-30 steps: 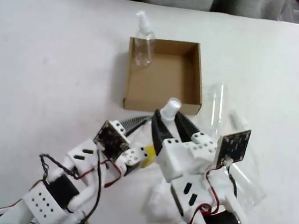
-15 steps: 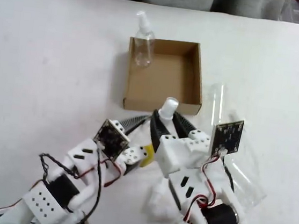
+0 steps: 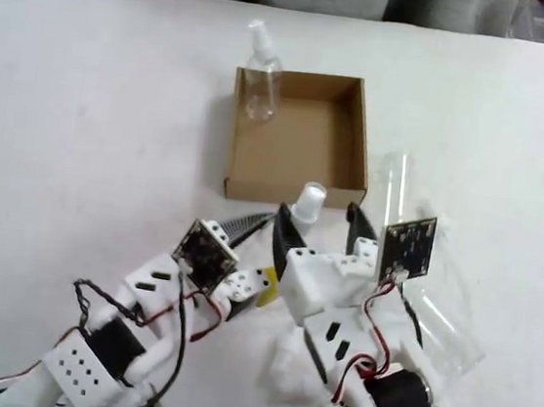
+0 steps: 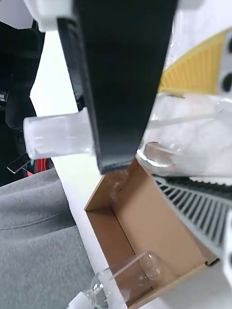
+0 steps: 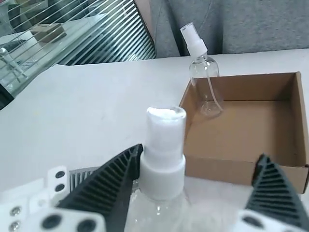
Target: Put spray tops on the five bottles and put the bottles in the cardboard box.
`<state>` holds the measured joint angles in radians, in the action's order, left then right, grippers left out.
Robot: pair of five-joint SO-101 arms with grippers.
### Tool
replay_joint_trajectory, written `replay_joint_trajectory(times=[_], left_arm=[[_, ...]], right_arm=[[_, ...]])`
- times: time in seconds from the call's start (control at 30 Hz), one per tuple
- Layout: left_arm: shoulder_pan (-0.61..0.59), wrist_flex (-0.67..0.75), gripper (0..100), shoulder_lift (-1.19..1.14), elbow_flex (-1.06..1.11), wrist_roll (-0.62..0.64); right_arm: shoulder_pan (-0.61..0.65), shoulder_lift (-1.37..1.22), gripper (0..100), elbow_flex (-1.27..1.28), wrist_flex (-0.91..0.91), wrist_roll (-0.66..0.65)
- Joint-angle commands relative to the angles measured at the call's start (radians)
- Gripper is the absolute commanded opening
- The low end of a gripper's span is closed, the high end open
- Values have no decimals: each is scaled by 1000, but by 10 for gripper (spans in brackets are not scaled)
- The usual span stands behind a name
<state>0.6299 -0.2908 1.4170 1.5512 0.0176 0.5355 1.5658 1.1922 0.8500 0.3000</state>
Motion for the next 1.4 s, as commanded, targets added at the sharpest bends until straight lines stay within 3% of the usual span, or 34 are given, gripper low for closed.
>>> replay_joint_trajectory(times=[0.0,0.27,0.87,0.97,1.1,1.23,1.37], left_arm=[[-22,3,184,22,-18,8],[-64,41,184,22,-8,8],[-64,41,184,22,-6,8],[-64,41,184,22,-6,8],[-64,41,184,22,-6,8],[-64,38,184,22,-6,8],[-64,38,184,22,-6,8]], right_arm=[[-18,-16,341,-63,41,12],[-28,-16,342,-242,188,43],[-205,104,337,-322,209,32],[-249,64,260,-318,211,32],[-286,-53,24,-322,174,-12],[-291,-163,66,-322,159,-26],[-302,-254,18,-322,125,-32]])
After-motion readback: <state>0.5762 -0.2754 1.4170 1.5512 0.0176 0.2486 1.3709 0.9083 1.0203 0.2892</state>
